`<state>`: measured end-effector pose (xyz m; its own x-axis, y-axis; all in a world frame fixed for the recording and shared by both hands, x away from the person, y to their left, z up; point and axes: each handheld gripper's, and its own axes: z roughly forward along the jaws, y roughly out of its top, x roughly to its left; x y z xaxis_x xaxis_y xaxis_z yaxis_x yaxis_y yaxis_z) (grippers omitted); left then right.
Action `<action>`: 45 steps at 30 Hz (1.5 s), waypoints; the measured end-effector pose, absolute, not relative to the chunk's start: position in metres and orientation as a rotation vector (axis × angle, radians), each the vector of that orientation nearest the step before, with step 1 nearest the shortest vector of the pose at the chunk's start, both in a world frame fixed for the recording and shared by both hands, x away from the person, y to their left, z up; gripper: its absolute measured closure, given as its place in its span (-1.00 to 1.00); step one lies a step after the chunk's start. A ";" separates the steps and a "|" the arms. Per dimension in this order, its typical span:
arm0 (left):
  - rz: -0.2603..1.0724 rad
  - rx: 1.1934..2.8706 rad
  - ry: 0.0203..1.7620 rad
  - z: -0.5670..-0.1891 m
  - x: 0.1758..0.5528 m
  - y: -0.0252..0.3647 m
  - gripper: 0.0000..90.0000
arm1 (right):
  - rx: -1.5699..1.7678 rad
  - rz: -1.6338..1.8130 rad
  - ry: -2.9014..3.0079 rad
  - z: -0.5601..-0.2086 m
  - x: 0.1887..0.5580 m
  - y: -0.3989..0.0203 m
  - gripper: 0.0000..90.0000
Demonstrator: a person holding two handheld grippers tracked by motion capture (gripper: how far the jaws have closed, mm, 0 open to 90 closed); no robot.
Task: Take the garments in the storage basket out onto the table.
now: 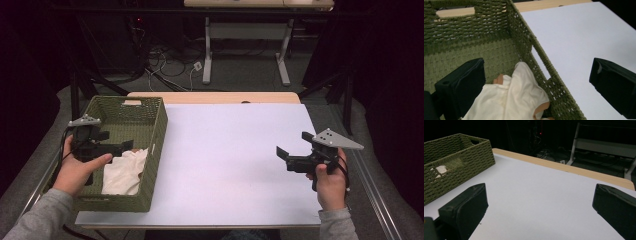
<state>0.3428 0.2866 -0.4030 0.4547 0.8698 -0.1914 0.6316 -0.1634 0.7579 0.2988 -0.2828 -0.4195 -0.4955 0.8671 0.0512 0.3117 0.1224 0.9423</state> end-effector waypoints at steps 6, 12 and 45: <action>0.403 1.892 1.351 -0.406 0.351 0.286 -1.00 | 1.131 1.373 1.879 -0.420 0.299 -0.283 -1.00; 0.375 1.891 1.417 -0.417 0.362 0.290 -1.00 | 1.134 1.372 1.883 -0.420 0.299 -0.283 -1.00; 0.269 1.912 1.578 -0.492 0.395 0.311 -1.00 | 1.131 1.365 1.894 -0.424 0.301 -0.281 -1.00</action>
